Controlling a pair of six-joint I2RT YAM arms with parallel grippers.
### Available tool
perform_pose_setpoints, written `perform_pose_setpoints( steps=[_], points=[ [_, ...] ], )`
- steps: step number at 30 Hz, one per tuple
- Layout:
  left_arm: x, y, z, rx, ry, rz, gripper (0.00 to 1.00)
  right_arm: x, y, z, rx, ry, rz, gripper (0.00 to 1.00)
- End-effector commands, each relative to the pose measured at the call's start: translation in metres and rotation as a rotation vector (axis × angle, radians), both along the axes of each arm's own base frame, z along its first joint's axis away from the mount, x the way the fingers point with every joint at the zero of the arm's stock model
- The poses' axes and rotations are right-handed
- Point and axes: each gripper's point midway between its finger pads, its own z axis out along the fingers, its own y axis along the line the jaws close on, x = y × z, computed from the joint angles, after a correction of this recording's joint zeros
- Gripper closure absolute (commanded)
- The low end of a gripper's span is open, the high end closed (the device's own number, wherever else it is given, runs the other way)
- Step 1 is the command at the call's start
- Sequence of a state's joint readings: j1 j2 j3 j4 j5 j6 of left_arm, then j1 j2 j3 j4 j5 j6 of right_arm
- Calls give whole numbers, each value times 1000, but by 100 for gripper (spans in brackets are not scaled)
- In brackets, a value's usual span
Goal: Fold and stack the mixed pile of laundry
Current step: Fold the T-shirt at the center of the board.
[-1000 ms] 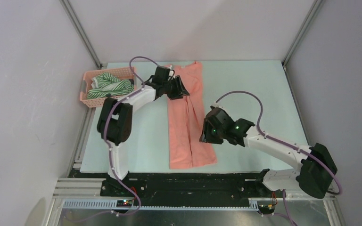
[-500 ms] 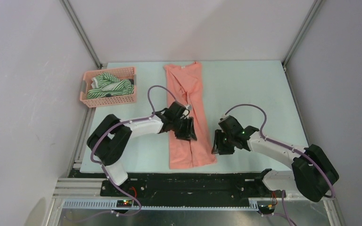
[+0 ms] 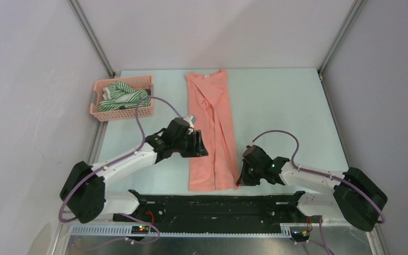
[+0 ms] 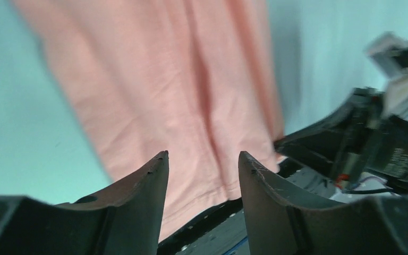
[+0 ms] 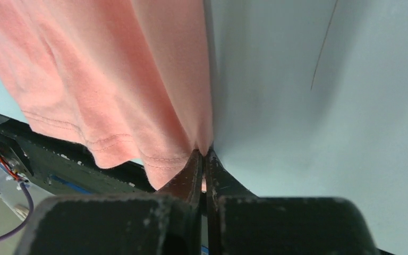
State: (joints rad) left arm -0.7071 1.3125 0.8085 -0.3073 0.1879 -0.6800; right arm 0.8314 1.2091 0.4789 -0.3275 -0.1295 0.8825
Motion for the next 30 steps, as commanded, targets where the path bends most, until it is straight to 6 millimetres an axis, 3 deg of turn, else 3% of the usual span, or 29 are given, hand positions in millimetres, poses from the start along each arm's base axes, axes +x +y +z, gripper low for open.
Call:
perform_pose_setpoints(
  steps=[1,10,13,16,18,21,27,30],
  points=[
    [-24,48,-37,143,75,70,44,-16,-11,-10,-25,35,-130,100],
    [-67,77,-71,157,167,119,44,-18,-16,-4,0,2,-173,99],
    [-81,81,-77,141,197,127,44,-20,-18,-3,-1,13,-187,86],
    [-95,81,-81,122,226,121,45,-18,-20,-4,-12,3,-206,76],
    [-105,80,-84,111,245,115,46,-19,-18,-4,-8,4,-207,74],
    [-121,77,-88,92,279,106,47,-22,-17,-6,-14,13,-200,73],
    [-132,73,-92,93,297,102,49,-25,-17,-10,-30,26,-199,73],
    [-135,69,-91,92,302,92,57,-27,-19,-11,-38,27,-200,73]
  ],
)
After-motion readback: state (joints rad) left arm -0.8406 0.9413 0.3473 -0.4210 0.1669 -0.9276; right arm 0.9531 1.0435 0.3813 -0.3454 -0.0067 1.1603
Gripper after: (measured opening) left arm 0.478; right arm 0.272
